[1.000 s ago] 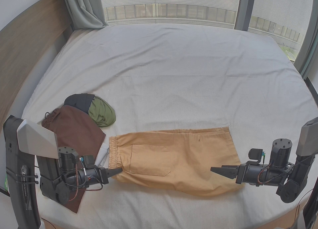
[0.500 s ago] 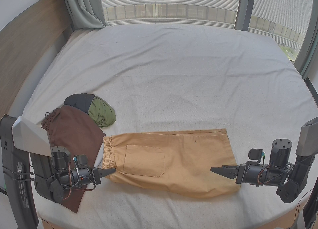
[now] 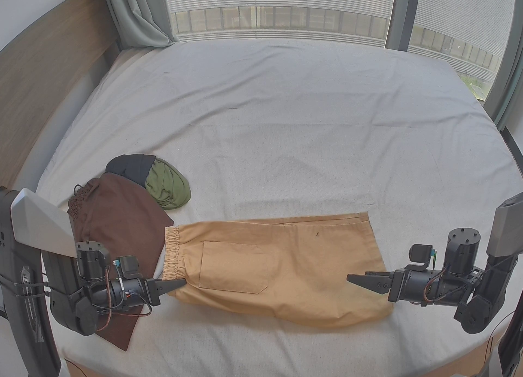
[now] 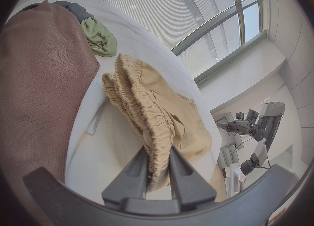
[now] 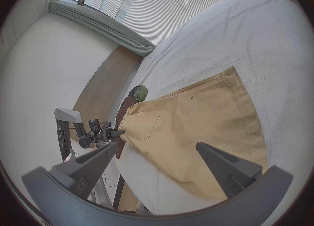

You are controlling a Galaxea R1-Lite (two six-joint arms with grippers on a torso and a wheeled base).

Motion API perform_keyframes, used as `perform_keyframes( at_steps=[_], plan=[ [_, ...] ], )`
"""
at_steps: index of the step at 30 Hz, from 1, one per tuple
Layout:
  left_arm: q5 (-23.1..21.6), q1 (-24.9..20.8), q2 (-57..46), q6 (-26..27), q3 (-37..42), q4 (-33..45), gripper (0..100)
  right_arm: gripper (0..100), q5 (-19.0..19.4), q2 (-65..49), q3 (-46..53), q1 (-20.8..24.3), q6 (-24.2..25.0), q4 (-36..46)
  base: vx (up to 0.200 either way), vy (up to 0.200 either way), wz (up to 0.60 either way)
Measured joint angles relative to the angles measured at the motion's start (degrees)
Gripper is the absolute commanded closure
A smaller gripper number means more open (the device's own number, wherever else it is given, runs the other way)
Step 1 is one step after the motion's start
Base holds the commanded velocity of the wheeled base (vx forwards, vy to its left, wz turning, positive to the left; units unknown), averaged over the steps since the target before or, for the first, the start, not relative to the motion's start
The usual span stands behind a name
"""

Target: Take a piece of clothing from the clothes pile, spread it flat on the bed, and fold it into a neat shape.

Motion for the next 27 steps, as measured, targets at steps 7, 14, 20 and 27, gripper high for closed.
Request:
perform_keyframes(
  at_steps=[7, 14, 20, 27],
  plan=[
    [-0.4, 1.4, -2.0, 0.0, 1.4, 0.0, 100, 0, 0.0, -0.1, -0.1, 0.0, 0.0, 0.0, 0.0, 0.0, 0.0],
    [-0.8, 4.2, -3.5, 1.3, 3.2, 0.1, 100, 0, 0.0, -0.2, 0.1, 0.6, 0.0, 0.0, 0.0, 0.0, 0.0],
    [-3.4, 7.3, -4.1, 3.7, 4.8, 0.0, 100, 0, 0.0, -0.3, 0.1, 0.7, -0.1, 0.0, 0.0, 0.0, 0.0],
    [-5.0, 10.6, -4.3, 5.6, 6.3, 0.0, 100, 0, 0.0, -0.3, 0.2, 0.7, -0.1, 0.0, 0.0, 0.0, 0.0]
  ],
)
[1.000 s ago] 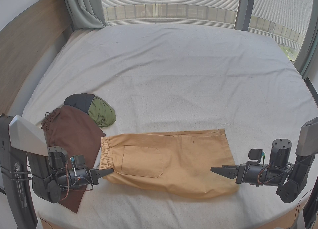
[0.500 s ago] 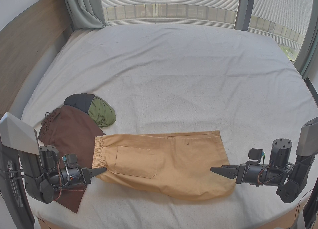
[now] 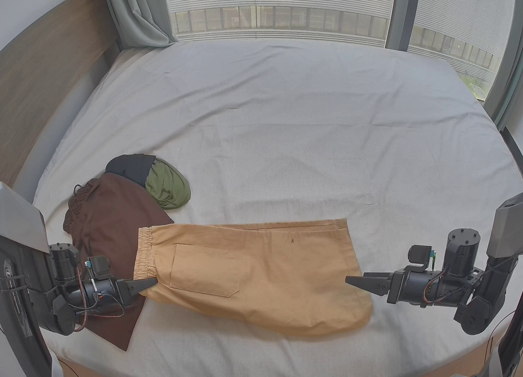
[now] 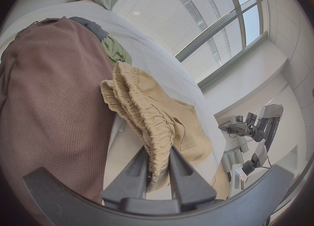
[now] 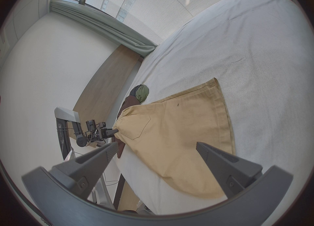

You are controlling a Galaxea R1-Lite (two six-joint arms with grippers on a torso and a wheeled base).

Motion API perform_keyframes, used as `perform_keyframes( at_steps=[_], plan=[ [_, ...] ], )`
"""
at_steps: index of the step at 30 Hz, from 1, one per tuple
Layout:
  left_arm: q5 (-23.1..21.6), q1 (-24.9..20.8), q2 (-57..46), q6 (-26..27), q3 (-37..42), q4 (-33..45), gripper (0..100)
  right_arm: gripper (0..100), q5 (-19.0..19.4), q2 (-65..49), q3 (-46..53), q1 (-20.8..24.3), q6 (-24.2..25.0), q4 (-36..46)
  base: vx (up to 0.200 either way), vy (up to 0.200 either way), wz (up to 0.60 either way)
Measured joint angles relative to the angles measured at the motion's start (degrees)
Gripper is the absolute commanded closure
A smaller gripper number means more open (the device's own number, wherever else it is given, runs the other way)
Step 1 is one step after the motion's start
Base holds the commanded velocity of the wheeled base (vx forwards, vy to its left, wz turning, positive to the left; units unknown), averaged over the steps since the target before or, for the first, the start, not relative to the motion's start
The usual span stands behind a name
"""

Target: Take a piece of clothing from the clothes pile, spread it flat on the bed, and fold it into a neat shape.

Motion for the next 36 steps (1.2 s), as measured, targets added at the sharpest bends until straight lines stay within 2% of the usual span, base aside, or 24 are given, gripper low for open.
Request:
perform_keyframes(
  at_steps=[5, 11, 27, 36],
  plan=[
    [0.0, 0.7, -0.2, 0.3, 0.5, 0.0, 100, 0, 0.0, 0.0, 0.0, 0.1, 0.0, 0.0, 0.0, 0.0, 0.0],
    [0.1, -0.6, -1.5, -0.3, 0.5, 0.0, 100, 0, 0.0, 0.0, 0.0, 0.1, 0.0, 0.0, 0.0, 0.0, 0.0],
    [6.0, -12.6, -5.6, -2.3, -1.2, 0.0, 100, 0, -0.1, -0.5, 0.0, 0.0, 0.0, 0.0, 0.0, 0.0, 0.0],
    [6.8, -16.5, -6.0, -2.7, -3.5, 0.0, 100, 0, -0.1, -0.7, 0.0, 0.0, 0.0, 0.0, 0.0, 0.0, 0.0]
  ],
)
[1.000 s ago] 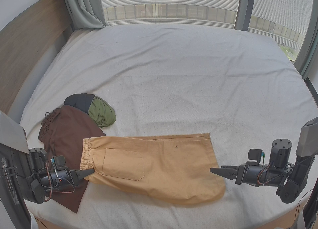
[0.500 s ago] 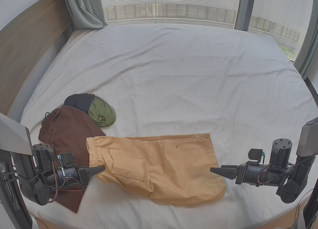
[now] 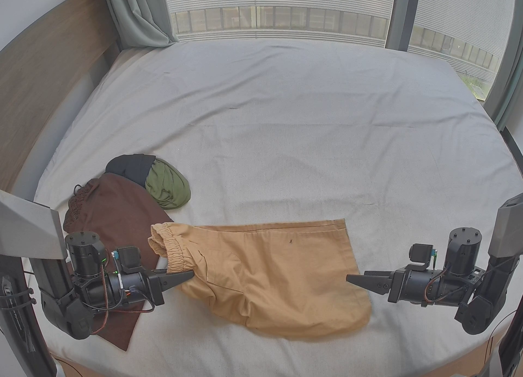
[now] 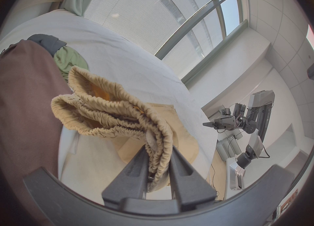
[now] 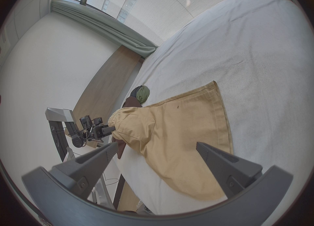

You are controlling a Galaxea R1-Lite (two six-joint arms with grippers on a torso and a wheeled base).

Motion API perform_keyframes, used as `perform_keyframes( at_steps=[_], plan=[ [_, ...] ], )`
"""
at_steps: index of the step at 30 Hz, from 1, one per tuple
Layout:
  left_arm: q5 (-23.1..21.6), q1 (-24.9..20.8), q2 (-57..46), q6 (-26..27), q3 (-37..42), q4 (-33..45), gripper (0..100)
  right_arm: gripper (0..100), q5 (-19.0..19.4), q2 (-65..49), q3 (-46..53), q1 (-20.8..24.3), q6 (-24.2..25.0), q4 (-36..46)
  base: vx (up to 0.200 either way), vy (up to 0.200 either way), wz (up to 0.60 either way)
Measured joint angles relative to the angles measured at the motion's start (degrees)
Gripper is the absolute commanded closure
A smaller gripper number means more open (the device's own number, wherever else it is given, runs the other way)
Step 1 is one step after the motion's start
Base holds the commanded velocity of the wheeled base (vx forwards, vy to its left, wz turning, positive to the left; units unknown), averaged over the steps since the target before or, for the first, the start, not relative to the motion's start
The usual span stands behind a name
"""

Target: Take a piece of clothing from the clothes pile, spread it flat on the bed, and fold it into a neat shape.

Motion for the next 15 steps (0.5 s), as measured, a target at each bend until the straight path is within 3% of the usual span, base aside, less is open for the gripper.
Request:
perform_keyframes(
  at_steps=[15],
  plan=[
    [4.0, -7.7, 0.1, -4.6, -6.2, 0.1, 100, 0, 0.0, -0.1, 0.0, 0.0, 0.0, 0.0, 0.0, 0.0, 0.0]
  ],
)
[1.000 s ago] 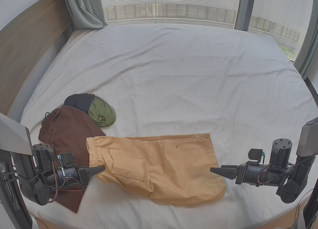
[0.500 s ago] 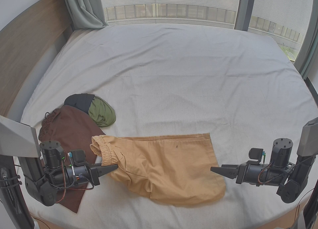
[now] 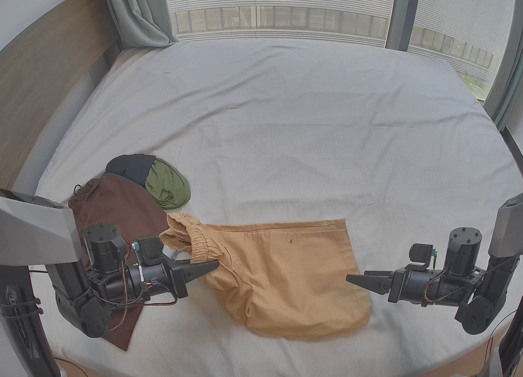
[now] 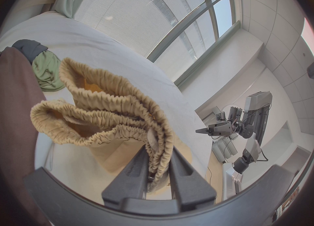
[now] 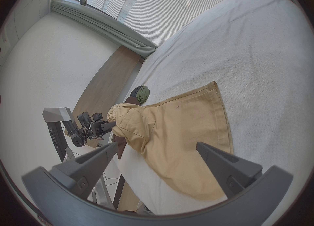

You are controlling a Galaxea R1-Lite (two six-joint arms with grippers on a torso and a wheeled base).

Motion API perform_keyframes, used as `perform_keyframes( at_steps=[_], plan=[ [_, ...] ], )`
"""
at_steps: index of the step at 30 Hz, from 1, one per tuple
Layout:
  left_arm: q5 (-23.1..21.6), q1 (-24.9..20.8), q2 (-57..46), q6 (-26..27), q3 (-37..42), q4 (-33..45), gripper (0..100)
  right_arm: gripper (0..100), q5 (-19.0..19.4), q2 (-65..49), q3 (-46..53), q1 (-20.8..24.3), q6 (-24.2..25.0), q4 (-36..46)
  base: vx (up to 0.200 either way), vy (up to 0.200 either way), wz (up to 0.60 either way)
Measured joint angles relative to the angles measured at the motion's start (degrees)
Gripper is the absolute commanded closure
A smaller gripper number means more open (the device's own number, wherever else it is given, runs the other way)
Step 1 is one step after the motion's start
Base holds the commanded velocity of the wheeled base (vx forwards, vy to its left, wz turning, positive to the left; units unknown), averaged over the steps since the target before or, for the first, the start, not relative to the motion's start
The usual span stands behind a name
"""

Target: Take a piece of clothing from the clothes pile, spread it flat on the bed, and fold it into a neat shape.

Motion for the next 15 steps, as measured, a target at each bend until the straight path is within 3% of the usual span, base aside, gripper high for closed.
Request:
perform_keyframes(
  at_steps=[15],
  plan=[
    [0.1, -4.5, 1.3, -2.0, -3.6, 0.3, 100, 0, 0.0, -0.6, 0.0, -0.1, 0.0, 0.0, 0.0, 0.0, 0.0]
  ],
)
